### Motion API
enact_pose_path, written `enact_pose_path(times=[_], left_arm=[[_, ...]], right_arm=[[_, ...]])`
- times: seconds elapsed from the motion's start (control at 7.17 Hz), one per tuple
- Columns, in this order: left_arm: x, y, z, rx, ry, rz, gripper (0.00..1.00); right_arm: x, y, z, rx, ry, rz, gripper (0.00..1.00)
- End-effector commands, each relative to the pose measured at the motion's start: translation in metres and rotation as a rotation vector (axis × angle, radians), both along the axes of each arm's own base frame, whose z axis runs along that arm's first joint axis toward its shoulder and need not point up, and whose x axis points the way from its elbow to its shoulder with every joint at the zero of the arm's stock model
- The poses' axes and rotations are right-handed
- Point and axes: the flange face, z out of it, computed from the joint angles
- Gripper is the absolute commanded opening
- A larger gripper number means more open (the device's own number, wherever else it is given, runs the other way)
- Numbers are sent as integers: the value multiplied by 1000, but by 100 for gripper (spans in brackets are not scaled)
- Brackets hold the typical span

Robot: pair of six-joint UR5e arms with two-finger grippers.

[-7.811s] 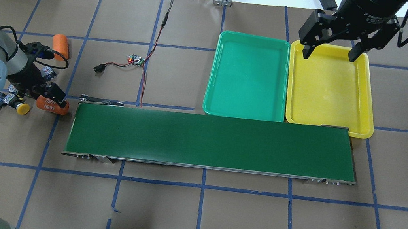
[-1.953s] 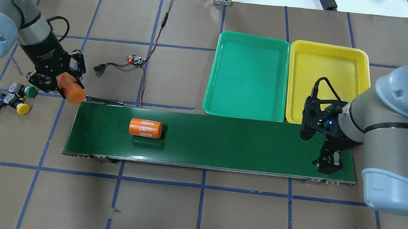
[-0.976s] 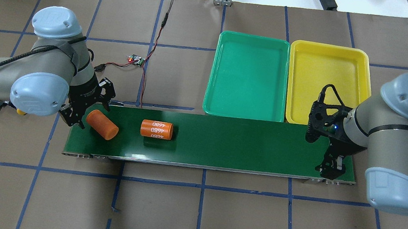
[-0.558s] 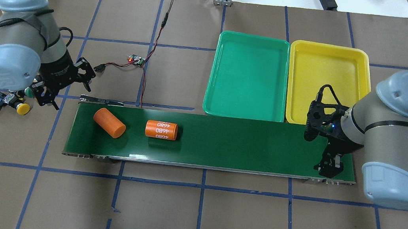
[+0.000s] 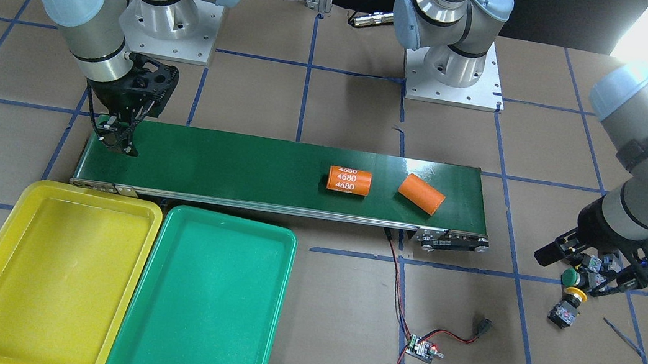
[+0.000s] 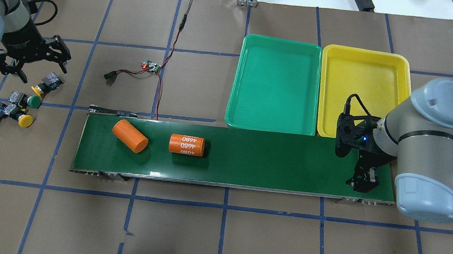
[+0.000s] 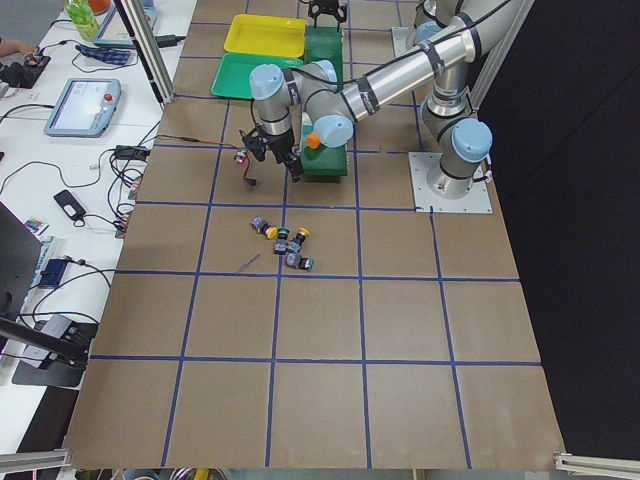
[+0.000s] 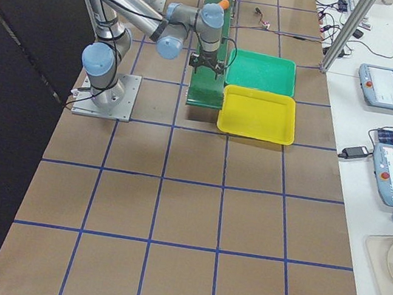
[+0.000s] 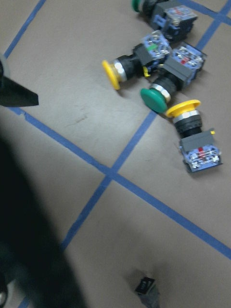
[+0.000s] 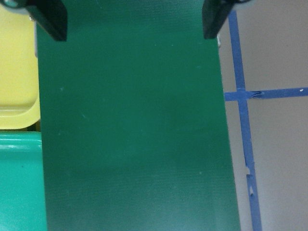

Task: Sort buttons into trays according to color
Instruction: 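Move the left gripper back to the button pile and grasp a yellow-capped button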

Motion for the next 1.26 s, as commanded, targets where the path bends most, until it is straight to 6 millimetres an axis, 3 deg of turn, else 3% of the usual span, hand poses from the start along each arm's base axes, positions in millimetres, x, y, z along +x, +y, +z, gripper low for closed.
enact_pose_path(times=[0.0, 0.14, 0.42, 0.7, 1.12], left_arm=[[55, -19, -21, -1, 15, -238, 100], [74, -18, -33, 23, 38, -373, 100], [75, -14, -72, 73, 98, -654, 100], [77, -19, -87, 61, 93, -787, 100], [84, -33, -96, 55, 83, -921, 100]], right_arm=[[-2, 1, -3, 8, 15, 63, 100], [-1, 3, -5, 14, 14, 61, 100], [-6, 7, -2, 17, 92, 51, 100], [5, 12, 6, 9, 120, 55, 100], [21, 14, 4, 9, 55, 76, 100]])
